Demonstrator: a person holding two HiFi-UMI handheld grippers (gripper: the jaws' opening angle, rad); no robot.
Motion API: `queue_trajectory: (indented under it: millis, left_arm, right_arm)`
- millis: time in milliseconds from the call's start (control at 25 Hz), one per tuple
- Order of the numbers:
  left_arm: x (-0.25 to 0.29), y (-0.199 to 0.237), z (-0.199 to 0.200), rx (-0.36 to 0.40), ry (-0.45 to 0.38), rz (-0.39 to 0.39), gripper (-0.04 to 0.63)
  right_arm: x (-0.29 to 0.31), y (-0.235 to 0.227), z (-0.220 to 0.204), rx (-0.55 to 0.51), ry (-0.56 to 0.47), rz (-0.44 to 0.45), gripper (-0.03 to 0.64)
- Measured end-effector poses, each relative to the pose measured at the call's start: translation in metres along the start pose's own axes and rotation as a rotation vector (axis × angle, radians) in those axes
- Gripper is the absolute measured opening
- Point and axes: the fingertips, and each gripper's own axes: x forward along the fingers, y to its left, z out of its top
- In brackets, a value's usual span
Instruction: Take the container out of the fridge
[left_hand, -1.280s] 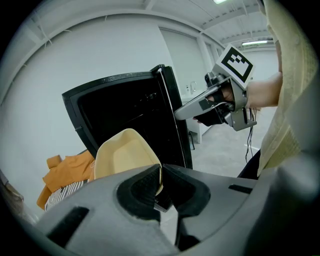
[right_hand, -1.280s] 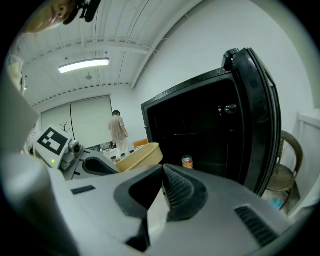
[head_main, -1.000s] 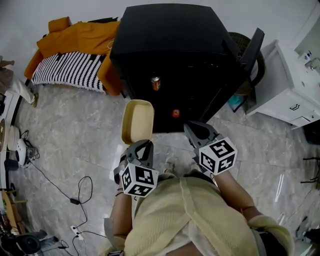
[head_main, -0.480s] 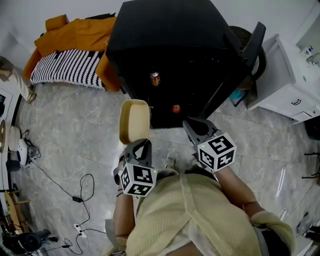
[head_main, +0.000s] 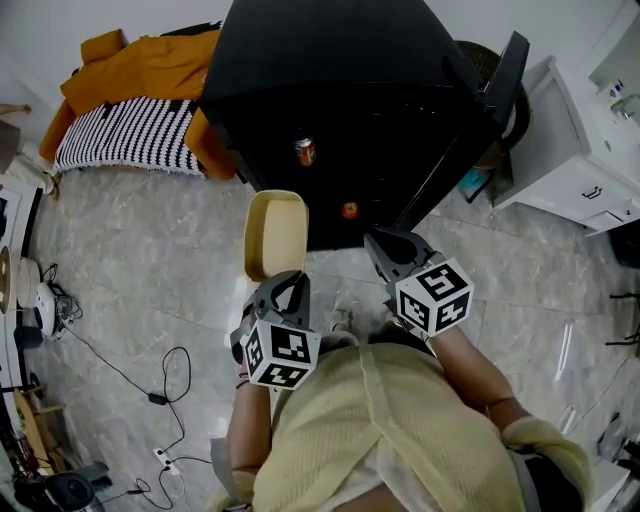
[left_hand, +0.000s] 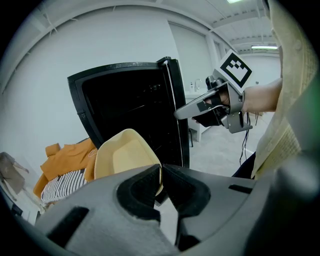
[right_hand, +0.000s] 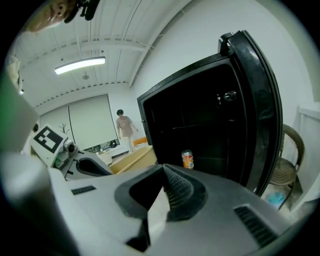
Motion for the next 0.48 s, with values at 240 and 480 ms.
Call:
queue_trajectory:
  millis: [240,480]
  left_arm:
    - [0.0065,-0.0103,0.0042,0.013,-0.007,-0.031,0.034]
    - [0.0061,-0.0086,0.0024,0.002,0.002,-0.025,0.034]
  right_arm:
    - [-0.0011,-0.0031,-0.0017,0.004,-0.004,-0.011,0.028]
    - [-0.0008,-0.0044,-0.0008,0.0,-0.013,-0.019,0.028]
